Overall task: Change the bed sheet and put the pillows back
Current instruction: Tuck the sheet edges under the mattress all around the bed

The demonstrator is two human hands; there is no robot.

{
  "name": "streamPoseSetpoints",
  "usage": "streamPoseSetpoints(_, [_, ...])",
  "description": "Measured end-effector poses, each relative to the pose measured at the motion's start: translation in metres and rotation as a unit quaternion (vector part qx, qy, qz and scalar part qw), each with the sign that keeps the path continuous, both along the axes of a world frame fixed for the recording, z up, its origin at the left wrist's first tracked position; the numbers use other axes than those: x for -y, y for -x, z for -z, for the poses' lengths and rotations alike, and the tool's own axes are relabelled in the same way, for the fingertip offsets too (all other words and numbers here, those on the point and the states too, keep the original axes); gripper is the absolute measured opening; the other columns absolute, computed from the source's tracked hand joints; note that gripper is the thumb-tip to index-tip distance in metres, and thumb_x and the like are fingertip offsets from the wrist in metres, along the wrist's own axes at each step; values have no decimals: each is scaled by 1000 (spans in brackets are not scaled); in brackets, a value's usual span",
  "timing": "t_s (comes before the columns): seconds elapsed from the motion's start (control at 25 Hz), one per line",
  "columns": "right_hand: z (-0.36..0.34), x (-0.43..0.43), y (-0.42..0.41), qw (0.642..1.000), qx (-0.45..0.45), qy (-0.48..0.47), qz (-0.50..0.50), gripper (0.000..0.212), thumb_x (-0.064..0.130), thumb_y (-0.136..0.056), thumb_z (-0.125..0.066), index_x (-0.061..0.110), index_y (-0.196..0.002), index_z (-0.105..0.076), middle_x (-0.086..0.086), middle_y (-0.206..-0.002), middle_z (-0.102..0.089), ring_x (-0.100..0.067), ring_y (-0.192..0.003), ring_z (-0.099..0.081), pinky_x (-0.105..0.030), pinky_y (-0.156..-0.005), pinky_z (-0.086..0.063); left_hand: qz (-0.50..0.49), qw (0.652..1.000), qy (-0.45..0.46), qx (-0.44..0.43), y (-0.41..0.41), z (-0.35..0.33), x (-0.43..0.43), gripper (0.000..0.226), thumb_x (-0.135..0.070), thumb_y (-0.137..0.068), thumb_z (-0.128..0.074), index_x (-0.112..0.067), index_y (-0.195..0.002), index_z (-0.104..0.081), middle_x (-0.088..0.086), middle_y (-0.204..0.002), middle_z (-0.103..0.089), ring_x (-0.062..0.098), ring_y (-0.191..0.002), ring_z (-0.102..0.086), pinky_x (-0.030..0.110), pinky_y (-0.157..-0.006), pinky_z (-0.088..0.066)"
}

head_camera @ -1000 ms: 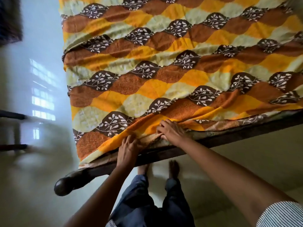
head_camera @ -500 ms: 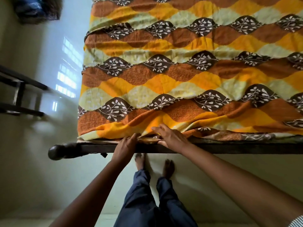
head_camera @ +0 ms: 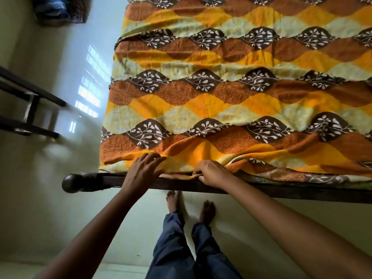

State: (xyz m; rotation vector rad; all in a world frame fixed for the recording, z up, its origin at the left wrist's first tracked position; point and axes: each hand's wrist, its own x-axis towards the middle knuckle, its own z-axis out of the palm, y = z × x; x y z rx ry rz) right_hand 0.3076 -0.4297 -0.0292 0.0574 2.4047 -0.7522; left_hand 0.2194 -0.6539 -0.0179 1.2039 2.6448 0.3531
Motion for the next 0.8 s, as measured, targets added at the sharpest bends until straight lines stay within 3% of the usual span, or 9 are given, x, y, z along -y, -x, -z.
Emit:
streamPoseSetpoints(0.08, [-10,-1,9,995,-8,77,61,30,27,-85,-65,17,-114,-66,-2,-112,-65,-18,-100,-60,-25,-80,-47,16,1000,10,-19,6,2,-1,40,-39,-83,-46,-16,-105,-70,4,-100,-67,23,-90,-58,32,-67,-50])
streamPoseSetpoints(0.16, [-10,0,24,988,-80,100,90,30,26,-84,-67,18,-113,-66,-1,-110,-65,-16,-97,-60,-24,-79,-46,13,999,12,-35,17,11,3,40,-43,-82,-46,-18,-102,-71,1,-99,-68,21,-91,-56,31,-67,-47])
streamPoseSetpoints(0.28, [12,9,39,994,-104,30,11,40,28,-82,-69,21,-120,-59,0,-114,-56,-16,-107,-50,-32,-87,-46,7,998,37,-46,27,24,11,39,-45,-78,-44,-22,-93,-72,-4,-84,-71,21,-80,-58,30,-66,-42])
streamPoseSetpoints(0.36, [29,18,43,989,-141,-24,-46,29,27,-81,-69,20,-108,-62,-1,-110,-54,-18,-105,-48,-37,-87,-45,24,999,2,-35,27,31,18,32,-39,-81,-45,-23,-83,-73,-6,-77,-68,18,-76,-53,30,-64,-40])
streamPoseSetpoints(0.48, [35,12,37,974,-213,8,-81,18,19,-76,-74,16,-90,-63,-3,-96,-63,-20,-91,-58,-34,-76,-48,48,997,-56,27,21,32,27,29,-29,-84,-47,-20,-92,-73,-3,-92,-66,14,-85,-51,30,-66,-44])
streamPoseSetpoints(0.56, [31,3,25,975,-202,33,-85,18,19,-80,-70,17,-92,-57,-1,-80,-63,-18,-73,-59,-30,-63,-48,59,994,-52,78,13,31,32,30,-25,-85,-45,-16,-97,-71,-2,-97,-68,17,-84,-57,27,-67,-46])
streamPoseSetpoints(0.64, [26,1,14,978,-187,26,-92,18,19,-83,-67,19,-95,-54,1,-76,-63,-17,-67,-60,-30,-55,-47,61,993,-33,101,11,34,36,31,-27,-86,-43,-17,-98,-70,-2,-94,-69,20,-80,-60,24,-65,-44])
streamPoseSetpoints(0.8, [17,16,22,979,-193,26,-67,29,33,-82,-66,22,-109,-60,2,-95,-65,-17,-86,-63,-31,-70,-53,45,996,5,78,30,35,44,32,-36,-84,-47,-20,-96,-72,-2,-89,-68,22,-75,-60,30,-59,-49])
